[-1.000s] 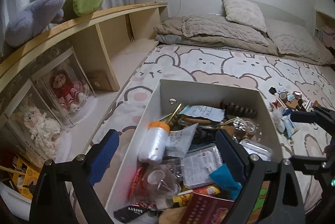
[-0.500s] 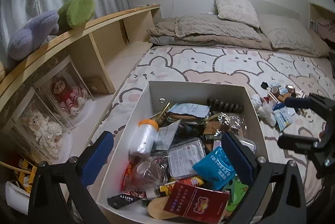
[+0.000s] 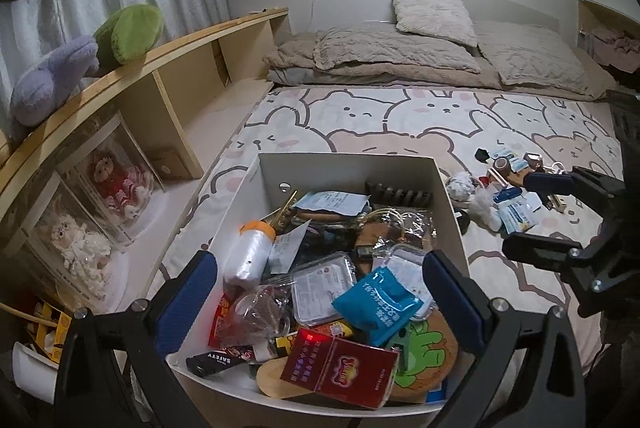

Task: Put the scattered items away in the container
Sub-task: 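Withdraw both open tools from the box back over the bed items, then move both open tools over the scattered items toward the brown leather sleeve and sachet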

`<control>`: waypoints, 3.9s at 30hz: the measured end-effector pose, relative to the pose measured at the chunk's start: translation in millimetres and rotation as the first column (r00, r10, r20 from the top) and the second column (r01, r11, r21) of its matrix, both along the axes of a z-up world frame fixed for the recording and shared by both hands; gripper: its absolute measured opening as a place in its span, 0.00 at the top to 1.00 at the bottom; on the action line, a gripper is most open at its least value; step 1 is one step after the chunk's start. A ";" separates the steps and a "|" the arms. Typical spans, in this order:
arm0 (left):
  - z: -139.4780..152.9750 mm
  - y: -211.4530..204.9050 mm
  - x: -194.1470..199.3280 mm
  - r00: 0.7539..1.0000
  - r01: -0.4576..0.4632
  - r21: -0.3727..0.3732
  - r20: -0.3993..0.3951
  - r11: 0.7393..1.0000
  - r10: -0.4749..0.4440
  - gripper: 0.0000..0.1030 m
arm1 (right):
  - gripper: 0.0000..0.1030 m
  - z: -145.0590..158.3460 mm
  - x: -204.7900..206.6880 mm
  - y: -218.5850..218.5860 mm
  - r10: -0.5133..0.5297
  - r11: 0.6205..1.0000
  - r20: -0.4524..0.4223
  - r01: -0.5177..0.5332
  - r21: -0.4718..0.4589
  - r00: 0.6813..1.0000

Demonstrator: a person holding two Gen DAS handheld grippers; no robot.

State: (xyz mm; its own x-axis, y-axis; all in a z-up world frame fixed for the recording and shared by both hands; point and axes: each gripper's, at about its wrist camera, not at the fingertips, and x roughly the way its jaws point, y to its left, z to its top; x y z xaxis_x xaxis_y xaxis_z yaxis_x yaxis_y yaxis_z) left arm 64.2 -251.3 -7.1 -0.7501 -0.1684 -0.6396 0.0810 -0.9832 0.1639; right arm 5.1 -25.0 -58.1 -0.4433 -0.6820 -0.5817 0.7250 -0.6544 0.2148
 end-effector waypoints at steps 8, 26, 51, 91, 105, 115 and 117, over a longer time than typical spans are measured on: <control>7.1 9.4 4.6 1.000 0.013 -0.006 -0.013 1.000 -0.013 0.00 | 0.00 9.2 4.5 11.3 -0.011 1.000 -0.020 0.010 -0.014 1.000; 20.4 69.8 -12.5 0.993 0.105 0.017 -0.056 0.994 -0.104 0.00 | 0.00 18.5 -10.1 87.1 -0.135 0.991 -0.039 0.135 -0.004 0.990; 20.3 165.2 -51.2 0.971 0.230 0.074 -0.082 0.970 -0.224 0.00 | 0.00 18.1 -27.4 199.5 -0.289 0.957 -0.056 0.289 -0.002 0.956; -13.1 225.7 -86.1 0.954 0.275 0.158 -0.167 0.948 -0.249 0.00 | 0.00 -13.9 -51.3 292.9 -0.429 0.902 -0.091 0.431 -0.003 0.899; -51.6 234.4 -112.6 0.970 0.234 0.208 -0.120 0.950 -0.212 0.00 | 0.00 -49.5 -68.9 309.2 -0.433 0.899 -0.053 0.436 0.044 0.900; -81.8 240.2 -128.4 0.974 0.226 0.203 -0.054 0.953 -0.220 0.00 | 0.00 -74.6 -82.9 312.0 -0.441 0.892 -0.012 0.440 0.105 0.898; -87.4 241.6 -129.7 0.974 0.226 0.203 -0.041 0.953 -0.222 0.00 | 0.00 -79.5 -85.6 311.9 -0.439 0.892 -0.002 0.437 0.116 0.898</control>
State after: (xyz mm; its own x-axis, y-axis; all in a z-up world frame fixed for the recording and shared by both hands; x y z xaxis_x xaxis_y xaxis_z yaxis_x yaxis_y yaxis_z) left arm -65.5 -9.7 -94.5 -0.7646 0.1388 -0.6293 -0.1443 -0.9886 -0.0427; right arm -80.4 286.9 -137.7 -0.6675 -0.3525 -0.6559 0.3549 -0.9250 0.1359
